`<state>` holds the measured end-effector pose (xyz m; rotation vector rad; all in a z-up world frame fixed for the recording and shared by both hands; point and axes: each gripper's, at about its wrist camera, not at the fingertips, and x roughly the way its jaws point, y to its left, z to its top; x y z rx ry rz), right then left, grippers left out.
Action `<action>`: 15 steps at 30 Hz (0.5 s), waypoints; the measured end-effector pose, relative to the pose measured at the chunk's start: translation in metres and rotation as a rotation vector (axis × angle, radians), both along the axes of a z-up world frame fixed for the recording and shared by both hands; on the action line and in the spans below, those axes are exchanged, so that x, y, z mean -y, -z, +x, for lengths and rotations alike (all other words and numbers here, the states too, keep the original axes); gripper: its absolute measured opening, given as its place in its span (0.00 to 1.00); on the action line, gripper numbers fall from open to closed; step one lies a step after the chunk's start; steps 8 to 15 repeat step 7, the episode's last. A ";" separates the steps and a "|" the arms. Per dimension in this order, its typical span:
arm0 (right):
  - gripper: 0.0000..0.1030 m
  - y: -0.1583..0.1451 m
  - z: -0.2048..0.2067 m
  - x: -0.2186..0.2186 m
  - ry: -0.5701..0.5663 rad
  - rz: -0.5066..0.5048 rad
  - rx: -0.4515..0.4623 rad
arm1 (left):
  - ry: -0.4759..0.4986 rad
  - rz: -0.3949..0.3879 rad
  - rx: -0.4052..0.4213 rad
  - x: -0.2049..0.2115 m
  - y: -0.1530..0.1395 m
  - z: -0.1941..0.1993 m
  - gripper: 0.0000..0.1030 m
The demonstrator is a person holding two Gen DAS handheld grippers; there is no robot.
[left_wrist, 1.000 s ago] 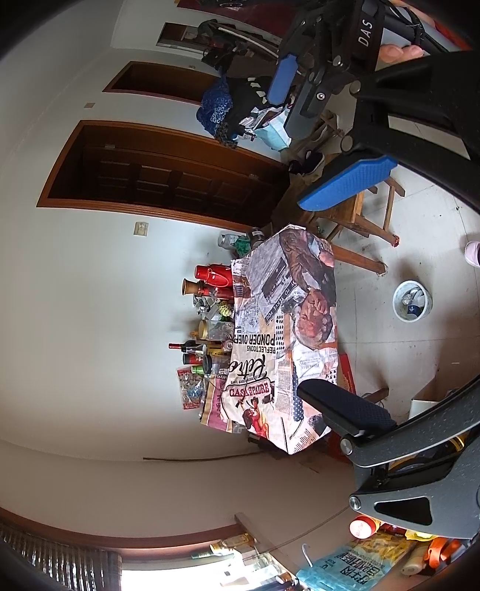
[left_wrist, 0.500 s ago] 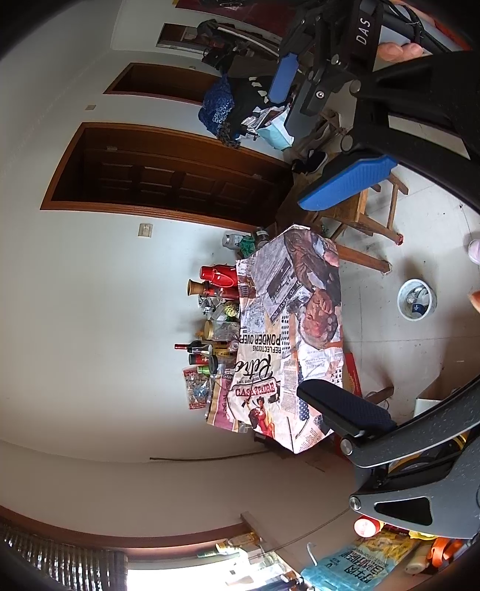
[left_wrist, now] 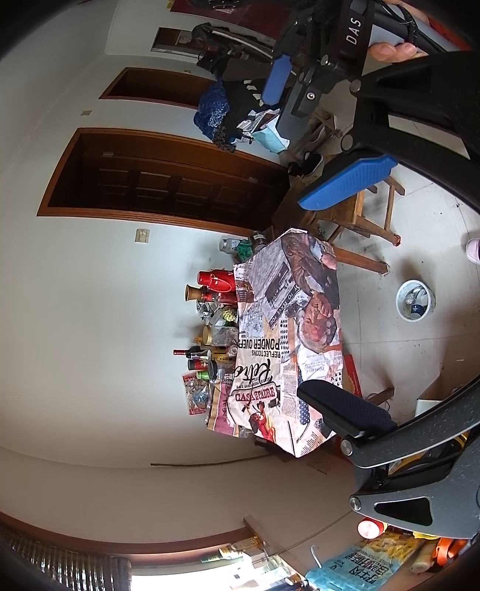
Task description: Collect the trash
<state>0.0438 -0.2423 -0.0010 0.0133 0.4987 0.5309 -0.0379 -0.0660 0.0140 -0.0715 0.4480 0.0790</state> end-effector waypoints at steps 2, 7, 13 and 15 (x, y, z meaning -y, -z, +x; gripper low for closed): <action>0.86 0.000 0.000 -0.001 0.001 0.000 0.000 | -0.008 -0.001 0.003 -0.001 0.000 0.002 0.93; 0.86 0.001 0.005 0.000 0.001 0.002 -0.003 | -0.012 -0.008 -0.002 -0.003 0.002 0.013 0.94; 0.86 0.001 0.005 0.000 0.001 0.002 -0.003 | -0.012 -0.008 -0.002 -0.003 0.002 0.013 0.94; 0.86 0.001 0.005 0.000 0.001 0.002 -0.003 | -0.012 -0.008 -0.002 -0.003 0.002 0.013 0.94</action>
